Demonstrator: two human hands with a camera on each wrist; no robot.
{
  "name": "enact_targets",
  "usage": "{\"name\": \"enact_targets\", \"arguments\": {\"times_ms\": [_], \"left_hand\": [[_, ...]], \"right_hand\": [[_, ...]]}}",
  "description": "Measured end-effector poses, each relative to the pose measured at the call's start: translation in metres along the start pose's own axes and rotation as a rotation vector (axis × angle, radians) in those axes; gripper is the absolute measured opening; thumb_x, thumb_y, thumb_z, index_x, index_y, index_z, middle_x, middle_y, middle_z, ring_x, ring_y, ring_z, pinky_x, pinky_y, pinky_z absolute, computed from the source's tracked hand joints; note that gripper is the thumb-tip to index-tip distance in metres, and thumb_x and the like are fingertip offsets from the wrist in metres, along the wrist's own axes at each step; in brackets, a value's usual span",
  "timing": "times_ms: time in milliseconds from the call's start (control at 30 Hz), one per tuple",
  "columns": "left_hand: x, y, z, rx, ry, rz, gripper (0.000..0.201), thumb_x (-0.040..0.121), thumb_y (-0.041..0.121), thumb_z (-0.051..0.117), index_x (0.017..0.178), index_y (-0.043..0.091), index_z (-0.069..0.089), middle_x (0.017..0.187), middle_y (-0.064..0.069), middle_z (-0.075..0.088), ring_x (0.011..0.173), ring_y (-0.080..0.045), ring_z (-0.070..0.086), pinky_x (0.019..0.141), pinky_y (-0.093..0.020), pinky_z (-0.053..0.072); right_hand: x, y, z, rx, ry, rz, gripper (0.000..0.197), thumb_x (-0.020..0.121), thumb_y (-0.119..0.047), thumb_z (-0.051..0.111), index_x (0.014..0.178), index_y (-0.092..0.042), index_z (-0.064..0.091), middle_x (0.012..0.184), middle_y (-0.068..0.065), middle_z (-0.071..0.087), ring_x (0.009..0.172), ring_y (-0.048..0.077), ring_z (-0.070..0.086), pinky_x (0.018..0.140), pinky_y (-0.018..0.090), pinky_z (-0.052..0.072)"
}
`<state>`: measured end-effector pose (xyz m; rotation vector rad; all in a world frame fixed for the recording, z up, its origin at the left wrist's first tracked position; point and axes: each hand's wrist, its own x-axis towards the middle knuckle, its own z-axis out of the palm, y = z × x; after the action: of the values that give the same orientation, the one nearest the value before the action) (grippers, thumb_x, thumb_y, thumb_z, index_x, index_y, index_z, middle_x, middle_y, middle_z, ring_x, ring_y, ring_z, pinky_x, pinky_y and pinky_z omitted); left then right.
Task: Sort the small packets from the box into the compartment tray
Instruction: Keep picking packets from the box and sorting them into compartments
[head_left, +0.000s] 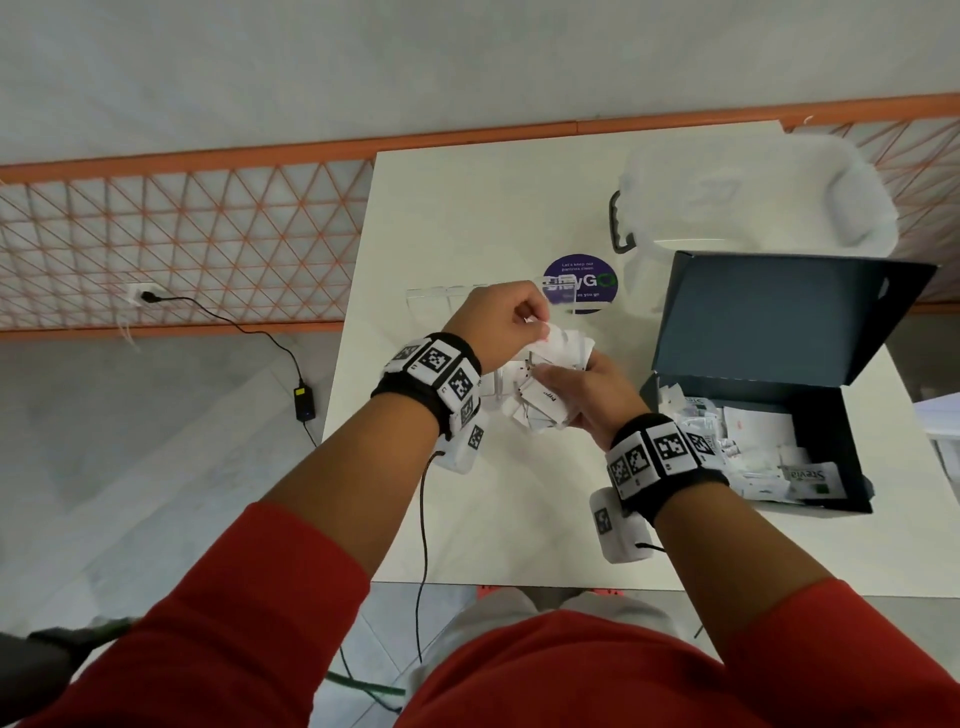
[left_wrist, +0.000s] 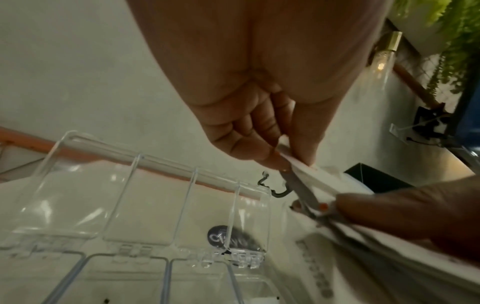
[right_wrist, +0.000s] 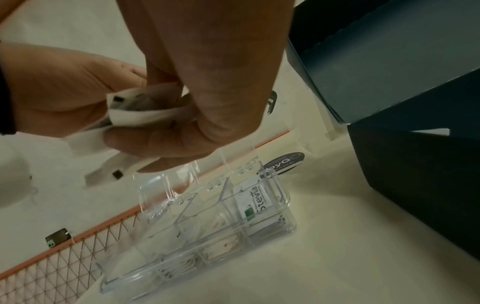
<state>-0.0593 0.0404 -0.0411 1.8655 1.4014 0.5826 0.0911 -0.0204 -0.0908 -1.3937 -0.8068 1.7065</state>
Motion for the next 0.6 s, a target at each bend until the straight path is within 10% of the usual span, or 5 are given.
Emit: {"name": "enact_targets", "arguments": {"times_ms": [300,467,600], "left_hand": [[-0.003,-0.017,-0.013,-0.11,0.04,-0.009,0.043,0.082,0.003,0.049,0.105,0.035,0.067,0.077,0.01,0.051,0.061,-0.001,0.052,0.063,-0.011,0.045],[-0.003,-0.025,-0.012,-0.129,0.029,-0.09,0.029,0.086,0.006,0.047,0.082,0.023,0.071,0.093,-0.005,0.054,0.068,-0.013,0.067,0.058,-0.02,0.056],[0.0,-0.033,-0.009,-0.024,0.058,-0.125,0.015,0.085,0.013,0.054,0.079,0.018,0.068,0.076,0.014,0.062,0.066,0.002,0.061,0.058,-0.007,0.043]], "right_hand": [[0.002,-0.003,-0.004,0.075,0.039,0.018,0.031,0.091,-0.007,0.065,0.122,-0.008,0.063,0.107,0.015,0.072,0.09,0.031,0.07,0.068,0.041,0.057],[0.006,-0.002,-0.016,0.089,0.067,0.009,0.024,0.09,-0.008,0.067,0.113,-0.013,0.066,0.096,0.009,0.075,0.084,0.027,0.073,0.064,0.037,0.057],[0.008,-0.003,-0.025,0.092,0.067,0.006,0.024,0.09,-0.009,0.067,0.113,-0.014,0.067,0.099,0.01,0.076,0.085,0.026,0.074,0.061,0.034,0.057]]}}
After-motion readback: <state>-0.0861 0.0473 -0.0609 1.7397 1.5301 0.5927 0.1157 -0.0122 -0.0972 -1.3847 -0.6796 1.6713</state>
